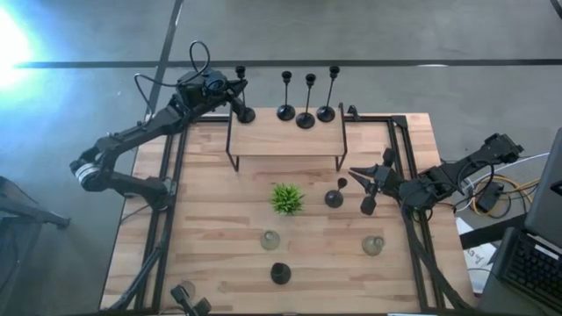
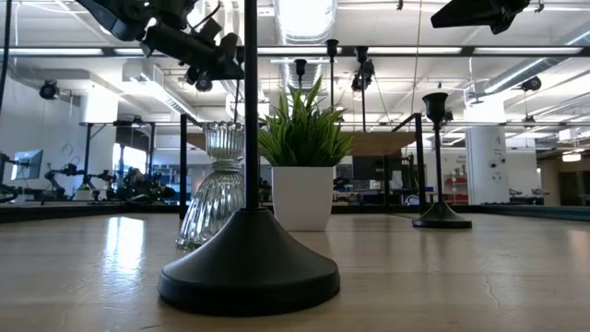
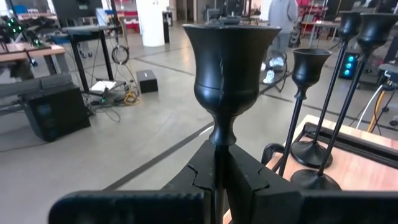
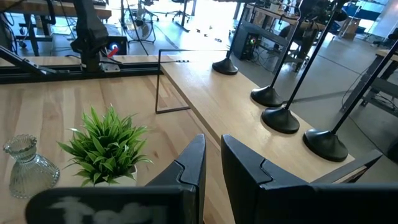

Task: Pick & Place candle stick holders
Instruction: Put the large black candle holder on the shelf

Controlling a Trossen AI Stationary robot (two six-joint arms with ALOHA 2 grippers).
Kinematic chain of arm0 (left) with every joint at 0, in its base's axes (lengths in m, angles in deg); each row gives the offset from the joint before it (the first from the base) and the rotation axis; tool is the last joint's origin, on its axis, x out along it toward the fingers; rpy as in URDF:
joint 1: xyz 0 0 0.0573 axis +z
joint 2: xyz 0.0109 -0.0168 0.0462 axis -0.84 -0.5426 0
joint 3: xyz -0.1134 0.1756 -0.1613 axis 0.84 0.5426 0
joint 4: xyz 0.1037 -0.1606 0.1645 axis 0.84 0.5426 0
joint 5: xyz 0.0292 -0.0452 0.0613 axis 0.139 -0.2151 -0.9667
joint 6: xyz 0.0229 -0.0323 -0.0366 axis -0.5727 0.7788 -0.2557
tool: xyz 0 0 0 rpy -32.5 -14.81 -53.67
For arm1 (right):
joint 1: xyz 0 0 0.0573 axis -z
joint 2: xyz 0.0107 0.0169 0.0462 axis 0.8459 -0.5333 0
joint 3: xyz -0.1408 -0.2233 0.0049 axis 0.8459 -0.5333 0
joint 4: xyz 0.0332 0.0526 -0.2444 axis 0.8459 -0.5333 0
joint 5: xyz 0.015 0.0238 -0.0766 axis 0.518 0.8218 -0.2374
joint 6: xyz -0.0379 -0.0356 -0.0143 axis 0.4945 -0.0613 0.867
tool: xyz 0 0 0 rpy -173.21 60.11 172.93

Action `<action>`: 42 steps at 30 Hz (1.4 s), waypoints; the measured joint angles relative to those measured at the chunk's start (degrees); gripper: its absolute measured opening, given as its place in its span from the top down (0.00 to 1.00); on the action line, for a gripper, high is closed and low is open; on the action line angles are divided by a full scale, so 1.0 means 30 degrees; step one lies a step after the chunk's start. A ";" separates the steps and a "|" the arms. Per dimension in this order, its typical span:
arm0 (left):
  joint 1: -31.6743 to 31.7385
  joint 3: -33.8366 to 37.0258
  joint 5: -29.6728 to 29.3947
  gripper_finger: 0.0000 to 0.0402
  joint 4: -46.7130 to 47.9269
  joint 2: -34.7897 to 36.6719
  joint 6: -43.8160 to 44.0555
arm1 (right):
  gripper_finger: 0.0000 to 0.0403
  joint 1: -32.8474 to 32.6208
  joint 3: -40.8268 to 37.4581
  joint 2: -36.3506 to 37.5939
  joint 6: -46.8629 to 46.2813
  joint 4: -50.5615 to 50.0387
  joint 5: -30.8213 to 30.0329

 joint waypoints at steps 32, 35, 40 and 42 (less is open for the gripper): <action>0.0022 0.0854 0.1164 0.94 -0.2041 -0.0015 0.0438 | 0.89 -0.0005 0.0000 0.0000 0.0022 0.0003 -0.0010; 0.0022 0.0857 0.1562 0.91 -0.2127 -0.0015 0.0444 | 0.89 -0.0005 0.0000 0.0000 0.0022 0.0001 -0.0014; 0.0022 0.0861 0.1587 0.84 -0.2563 0.0014 0.0423 | 0.89 -0.0005 0.0000 0.0000 0.0015 0.0007 -0.0007; 0.0047 0.0861 0.1580 0.80 -0.2576 0.0014 0.0423 | 0.89 -0.0005 0.0000 0.0000 0.0015 0.0007 -0.0009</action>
